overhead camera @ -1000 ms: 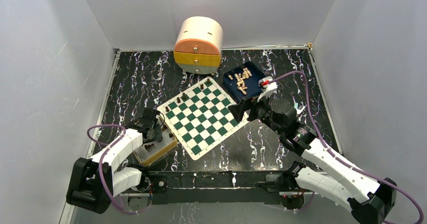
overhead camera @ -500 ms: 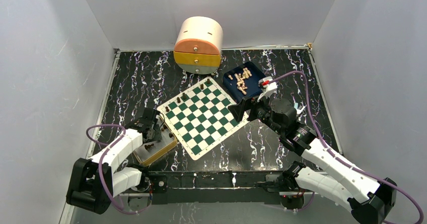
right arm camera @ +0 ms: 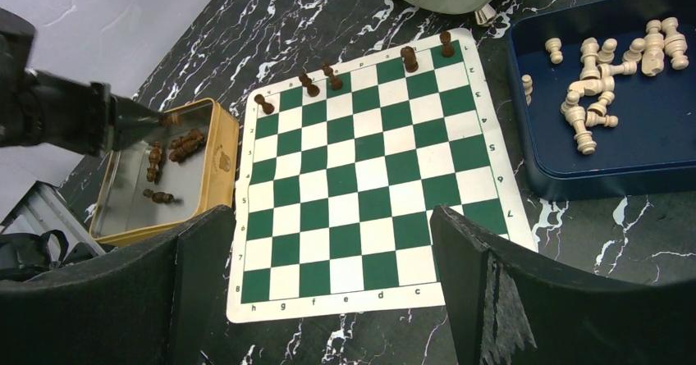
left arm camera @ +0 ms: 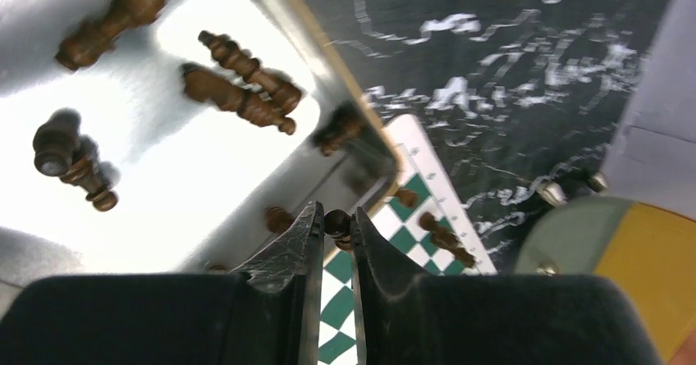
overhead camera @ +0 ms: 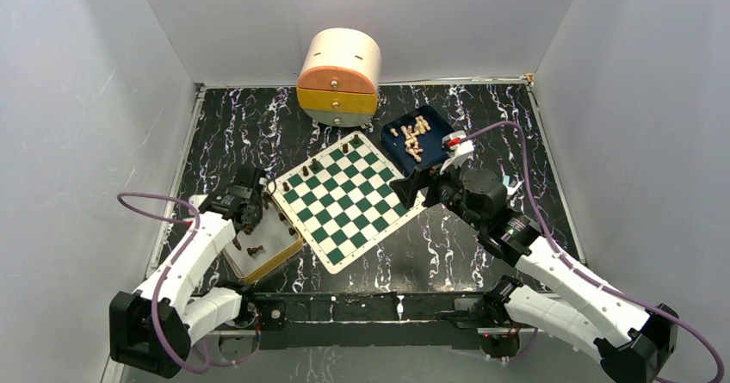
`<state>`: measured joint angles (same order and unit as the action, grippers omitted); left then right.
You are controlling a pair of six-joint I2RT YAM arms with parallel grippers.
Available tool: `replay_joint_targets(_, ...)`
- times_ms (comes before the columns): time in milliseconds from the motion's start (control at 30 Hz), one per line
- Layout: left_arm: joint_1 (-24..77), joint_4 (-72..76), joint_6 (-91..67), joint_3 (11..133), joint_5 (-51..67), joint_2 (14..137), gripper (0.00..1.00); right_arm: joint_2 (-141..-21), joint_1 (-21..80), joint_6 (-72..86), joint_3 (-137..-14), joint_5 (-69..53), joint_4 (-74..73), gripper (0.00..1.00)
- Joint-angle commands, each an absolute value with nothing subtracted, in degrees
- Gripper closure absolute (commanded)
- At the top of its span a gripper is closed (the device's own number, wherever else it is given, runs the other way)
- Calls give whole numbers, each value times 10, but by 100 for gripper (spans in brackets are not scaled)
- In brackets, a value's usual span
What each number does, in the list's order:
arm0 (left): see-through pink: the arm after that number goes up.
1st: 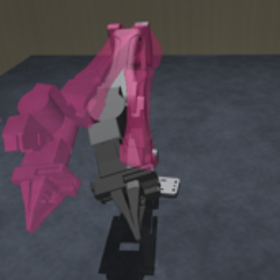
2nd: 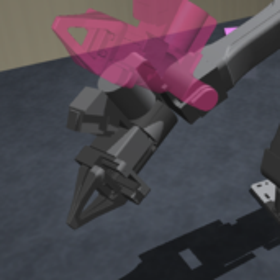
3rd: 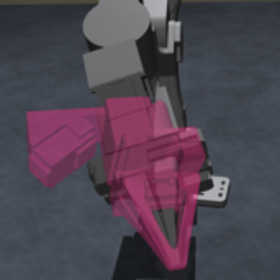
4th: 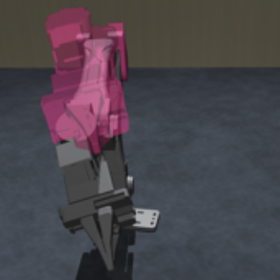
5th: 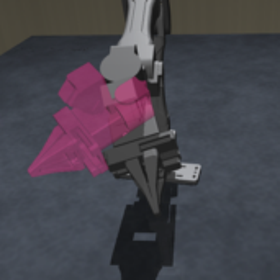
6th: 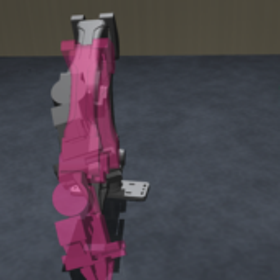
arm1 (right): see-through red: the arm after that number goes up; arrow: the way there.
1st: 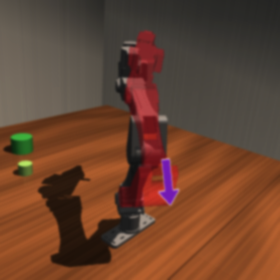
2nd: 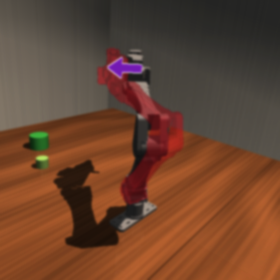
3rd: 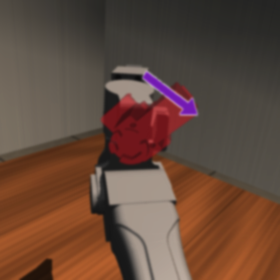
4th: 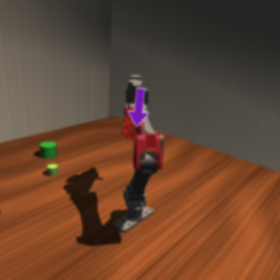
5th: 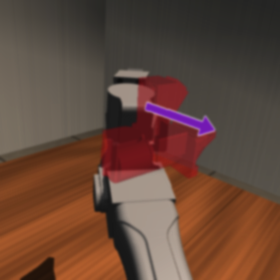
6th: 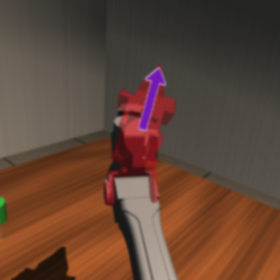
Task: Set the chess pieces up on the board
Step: Pick up the chess piece from the storage box, then place the chess piece on the chessboard.
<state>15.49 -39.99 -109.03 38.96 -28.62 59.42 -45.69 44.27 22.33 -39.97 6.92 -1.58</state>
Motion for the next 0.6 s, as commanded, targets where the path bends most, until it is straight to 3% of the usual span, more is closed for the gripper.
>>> replay_joint_targets(0,153,-452,-948,461,-413,566,100,-443,442,226,-420,70,6,1)
replay_joint_targets(200,154,-332,-698,513,-442,566,100,-443,442,225,-422,69,1,1)
replay_joint_targets(567,199,-10,-332,551,-297,699,100,-423,443,203,-444,98,-57,1)
